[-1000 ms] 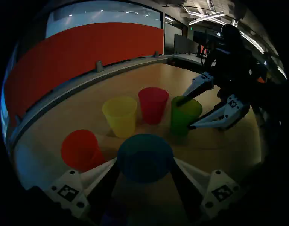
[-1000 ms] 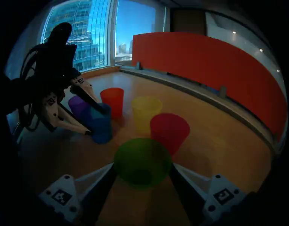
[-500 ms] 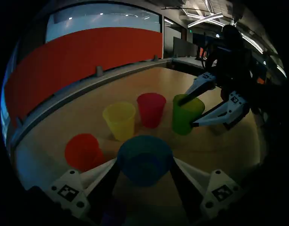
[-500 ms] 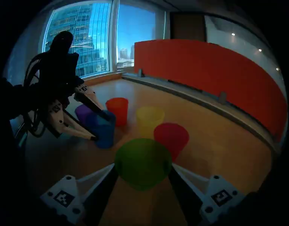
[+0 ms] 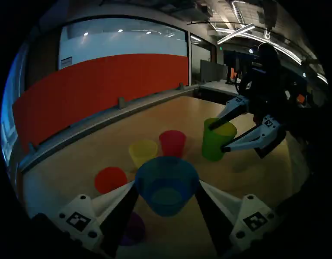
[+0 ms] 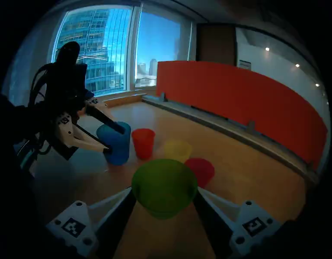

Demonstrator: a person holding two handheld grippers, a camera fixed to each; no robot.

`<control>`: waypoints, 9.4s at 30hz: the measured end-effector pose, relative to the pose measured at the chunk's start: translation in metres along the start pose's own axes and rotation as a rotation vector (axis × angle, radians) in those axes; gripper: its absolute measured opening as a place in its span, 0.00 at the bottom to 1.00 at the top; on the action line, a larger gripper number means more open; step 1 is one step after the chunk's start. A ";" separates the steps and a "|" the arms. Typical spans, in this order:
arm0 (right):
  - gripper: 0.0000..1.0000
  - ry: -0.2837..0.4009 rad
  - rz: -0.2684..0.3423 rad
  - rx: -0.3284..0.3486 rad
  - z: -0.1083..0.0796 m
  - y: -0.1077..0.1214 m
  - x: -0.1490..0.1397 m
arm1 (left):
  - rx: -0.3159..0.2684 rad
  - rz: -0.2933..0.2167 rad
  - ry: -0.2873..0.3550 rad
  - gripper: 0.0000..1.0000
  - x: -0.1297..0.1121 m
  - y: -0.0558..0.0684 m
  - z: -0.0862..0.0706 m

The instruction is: Pour water

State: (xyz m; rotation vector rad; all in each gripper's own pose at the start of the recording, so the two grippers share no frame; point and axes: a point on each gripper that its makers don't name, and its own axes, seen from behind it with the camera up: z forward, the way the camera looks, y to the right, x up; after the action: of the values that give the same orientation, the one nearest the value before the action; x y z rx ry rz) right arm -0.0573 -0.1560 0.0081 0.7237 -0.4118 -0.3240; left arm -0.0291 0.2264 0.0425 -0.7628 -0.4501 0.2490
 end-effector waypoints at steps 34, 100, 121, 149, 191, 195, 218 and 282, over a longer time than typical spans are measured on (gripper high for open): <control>0.90 0.233 0.032 -0.034 -0.034 -0.026 0.067 | 0.036 -0.040 0.259 0.86 0.051 0.003 -0.074; 0.89 0.363 -0.040 0.123 -0.014 -0.085 0.123 | 0.209 0.269 0.388 0.86 0.137 -0.019 -0.136; 0.90 0.364 -0.050 0.186 -0.002 -0.109 0.132 | 0.274 0.462 0.406 0.86 0.175 -0.021 -0.148; 0.89 0.366 -0.056 0.225 0.000 -0.128 0.131 | 0.335 0.688 0.403 0.86 0.207 0.001 -0.157; 0.89 0.367 -0.067 0.237 -0.003 -0.129 0.132 | 0.387 0.924 0.381 0.86 0.224 0.015 -0.154; 0.89 0.368 -0.067 0.236 -0.003 -0.129 0.134 | 0.395 0.941 0.379 0.86 0.225 0.016 -0.154; 0.89 0.368 -0.072 0.234 -0.004 -0.131 0.134 | 0.419 1.025 0.376 0.86 0.227 0.024 -0.153; 0.89 0.363 -0.086 0.230 -0.007 -0.129 0.137 | 0.496 1.243 0.342 0.86 0.230 0.019 -0.169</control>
State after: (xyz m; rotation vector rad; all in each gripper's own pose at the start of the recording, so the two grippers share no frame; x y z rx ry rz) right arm 0.0475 -0.3012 -0.0523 1.0067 -0.0728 -0.2207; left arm 0.2520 0.2235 -0.0090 -0.4873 0.4663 1.3115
